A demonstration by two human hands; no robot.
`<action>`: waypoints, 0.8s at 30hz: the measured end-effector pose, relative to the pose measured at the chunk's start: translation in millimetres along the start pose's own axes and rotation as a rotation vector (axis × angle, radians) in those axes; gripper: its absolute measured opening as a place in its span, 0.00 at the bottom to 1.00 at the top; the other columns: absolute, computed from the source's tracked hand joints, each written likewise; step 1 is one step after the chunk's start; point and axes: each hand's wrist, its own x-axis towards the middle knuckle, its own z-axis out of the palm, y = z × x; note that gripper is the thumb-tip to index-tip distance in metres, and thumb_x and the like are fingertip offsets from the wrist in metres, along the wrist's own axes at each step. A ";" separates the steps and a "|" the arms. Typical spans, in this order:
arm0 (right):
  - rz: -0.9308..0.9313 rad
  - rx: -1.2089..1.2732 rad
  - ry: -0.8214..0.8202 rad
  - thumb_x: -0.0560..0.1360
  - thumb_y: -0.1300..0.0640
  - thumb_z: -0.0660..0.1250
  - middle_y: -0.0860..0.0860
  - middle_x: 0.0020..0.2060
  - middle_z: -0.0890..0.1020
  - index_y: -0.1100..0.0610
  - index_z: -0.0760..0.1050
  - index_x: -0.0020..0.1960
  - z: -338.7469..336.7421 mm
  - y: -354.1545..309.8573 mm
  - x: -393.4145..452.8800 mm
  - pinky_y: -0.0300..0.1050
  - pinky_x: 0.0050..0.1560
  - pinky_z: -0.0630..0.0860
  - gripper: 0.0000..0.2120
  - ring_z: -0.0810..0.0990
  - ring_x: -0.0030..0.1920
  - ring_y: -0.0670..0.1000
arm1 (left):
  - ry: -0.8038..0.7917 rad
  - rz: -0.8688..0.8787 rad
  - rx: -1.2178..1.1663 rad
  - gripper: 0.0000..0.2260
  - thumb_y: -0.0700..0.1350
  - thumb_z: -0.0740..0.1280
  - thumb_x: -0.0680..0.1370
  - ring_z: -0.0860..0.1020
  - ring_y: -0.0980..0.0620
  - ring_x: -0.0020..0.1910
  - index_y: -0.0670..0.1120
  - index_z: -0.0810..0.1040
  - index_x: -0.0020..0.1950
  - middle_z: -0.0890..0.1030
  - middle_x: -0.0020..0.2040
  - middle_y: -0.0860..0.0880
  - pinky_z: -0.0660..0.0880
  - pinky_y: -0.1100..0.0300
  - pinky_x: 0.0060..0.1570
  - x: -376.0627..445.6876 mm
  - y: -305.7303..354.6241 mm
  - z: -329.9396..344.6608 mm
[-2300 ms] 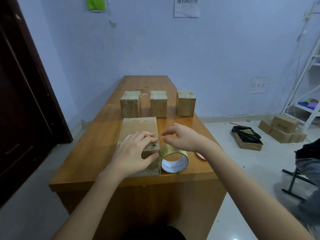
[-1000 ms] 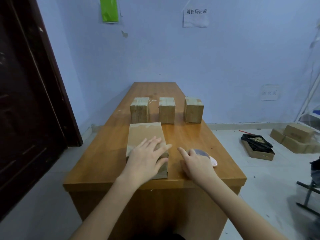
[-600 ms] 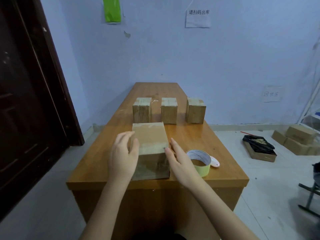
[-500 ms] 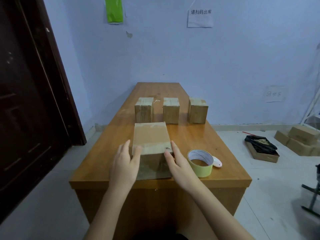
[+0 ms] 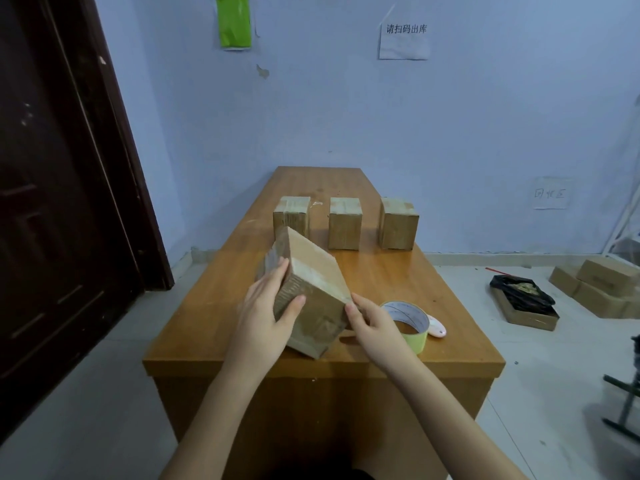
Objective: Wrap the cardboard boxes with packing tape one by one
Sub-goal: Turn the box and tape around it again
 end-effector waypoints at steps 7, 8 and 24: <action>0.007 -0.056 0.007 0.78 0.43 0.60 0.38 0.60 0.70 0.48 0.61 0.74 -12.4 -7.3 -1.8 0.21 0.43 0.69 0.26 0.71 0.53 0.29 | -0.132 0.245 0.319 0.28 0.52 0.63 0.78 0.56 0.60 0.73 0.58 0.55 0.75 0.56 0.72 0.63 0.50 0.60 0.69 4.5 10.7 2.1; -0.015 0.005 -0.006 0.76 0.39 0.59 0.34 0.58 0.69 0.45 0.60 0.73 -12.7 -12.1 -1.3 0.19 0.41 0.68 0.27 0.70 0.50 0.25 | -0.148 0.269 0.349 0.28 0.53 0.63 0.78 0.54 0.62 0.72 0.59 0.54 0.75 0.54 0.72 0.65 0.49 0.61 0.68 5.0 14.0 5.5; 0.083 0.065 0.129 0.81 0.52 0.57 0.38 0.53 0.73 0.52 0.64 0.71 -13.7 -15.2 8.0 0.24 0.35 0.71 0.18 0.72 0.48 0.35 | -0.254 -0.297 -0.249 0.39 0.73 0.53 0.67 0.68 0.53 0.67 0.58 0.55 0.75 0.65 0.72 0.54 0.73 0.48 0.62 -5.5 15.7 22.5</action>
